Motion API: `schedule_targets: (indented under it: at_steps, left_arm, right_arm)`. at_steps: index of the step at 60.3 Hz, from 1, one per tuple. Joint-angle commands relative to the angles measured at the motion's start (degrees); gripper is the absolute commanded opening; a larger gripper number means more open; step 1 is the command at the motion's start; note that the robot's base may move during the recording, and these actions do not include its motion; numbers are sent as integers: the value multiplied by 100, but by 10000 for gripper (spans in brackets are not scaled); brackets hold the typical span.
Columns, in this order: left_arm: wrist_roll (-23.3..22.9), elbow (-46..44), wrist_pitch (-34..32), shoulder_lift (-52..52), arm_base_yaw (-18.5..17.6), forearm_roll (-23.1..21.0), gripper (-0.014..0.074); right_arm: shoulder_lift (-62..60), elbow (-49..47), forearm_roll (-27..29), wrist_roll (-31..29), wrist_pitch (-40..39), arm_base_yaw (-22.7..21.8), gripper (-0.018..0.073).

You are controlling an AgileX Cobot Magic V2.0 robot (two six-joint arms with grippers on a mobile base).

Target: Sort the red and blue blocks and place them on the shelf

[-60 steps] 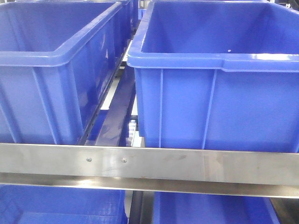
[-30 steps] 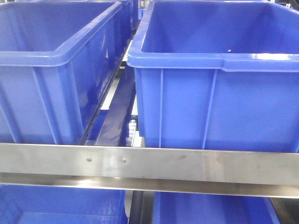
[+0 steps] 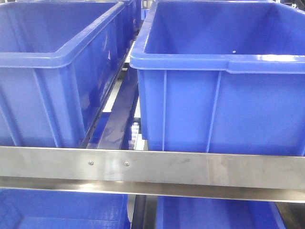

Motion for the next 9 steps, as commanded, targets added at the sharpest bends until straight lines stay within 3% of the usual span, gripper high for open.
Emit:
schedule_targets:
  at_steps: [1,9]
  left_arm:
    - [1,130,-447,-90,11,-37,132]
    - [1,130,-447,-90,11,-37,132]
  right_arm:
    - [-116,-129,-2,-5,-469,-28,50]
    - [-116,-129,-2,-5,-469,-28,50]
